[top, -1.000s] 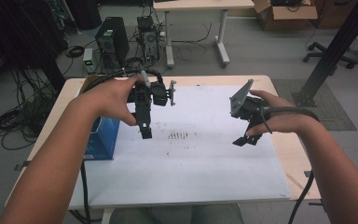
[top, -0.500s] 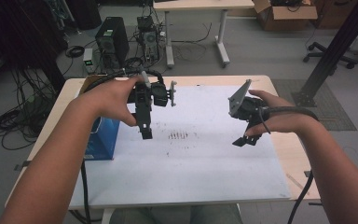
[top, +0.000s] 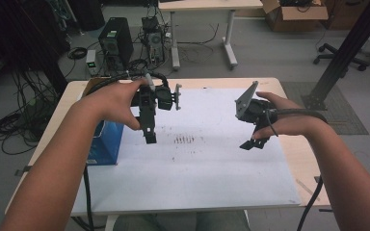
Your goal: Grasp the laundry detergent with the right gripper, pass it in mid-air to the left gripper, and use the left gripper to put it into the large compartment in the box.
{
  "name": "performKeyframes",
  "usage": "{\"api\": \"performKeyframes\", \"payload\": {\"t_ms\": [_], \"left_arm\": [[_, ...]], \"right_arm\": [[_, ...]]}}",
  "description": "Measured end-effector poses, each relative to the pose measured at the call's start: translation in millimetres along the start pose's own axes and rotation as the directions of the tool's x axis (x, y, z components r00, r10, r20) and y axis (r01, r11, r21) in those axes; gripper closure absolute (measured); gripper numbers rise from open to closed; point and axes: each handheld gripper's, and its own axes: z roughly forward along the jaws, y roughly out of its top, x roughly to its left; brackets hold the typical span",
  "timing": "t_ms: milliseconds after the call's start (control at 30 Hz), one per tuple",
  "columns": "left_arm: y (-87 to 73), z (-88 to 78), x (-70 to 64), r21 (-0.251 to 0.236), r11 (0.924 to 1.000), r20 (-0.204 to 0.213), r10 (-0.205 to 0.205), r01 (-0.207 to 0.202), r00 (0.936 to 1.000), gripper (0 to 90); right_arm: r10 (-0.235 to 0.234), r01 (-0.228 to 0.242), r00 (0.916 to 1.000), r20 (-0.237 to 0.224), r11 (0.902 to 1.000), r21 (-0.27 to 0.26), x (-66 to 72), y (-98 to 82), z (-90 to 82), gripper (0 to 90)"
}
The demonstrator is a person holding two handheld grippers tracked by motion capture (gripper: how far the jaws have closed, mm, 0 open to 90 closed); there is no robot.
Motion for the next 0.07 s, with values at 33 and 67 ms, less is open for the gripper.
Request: {"api": "performKeyframes", "payload": {"t_ms": [33,67], "left_arm": [[0.3,0.3,0.0,0.001,1.0000,0.001,-0.002,0.002,1.0000,0.2],[0.7,0.6,0.0,0.001,1.0000,0.000,0.000,0.000,1.0000,0.2]], "right_arm": [[-0.001,0.001,1.0000,-0.001,1.0000,-0.002,-0.2,-0.3,0.0,3.5],[0.000,0.000,1.0000,0.000,1.0000,-0.004,-0.3,-0.9,0.0,3.5]]}}
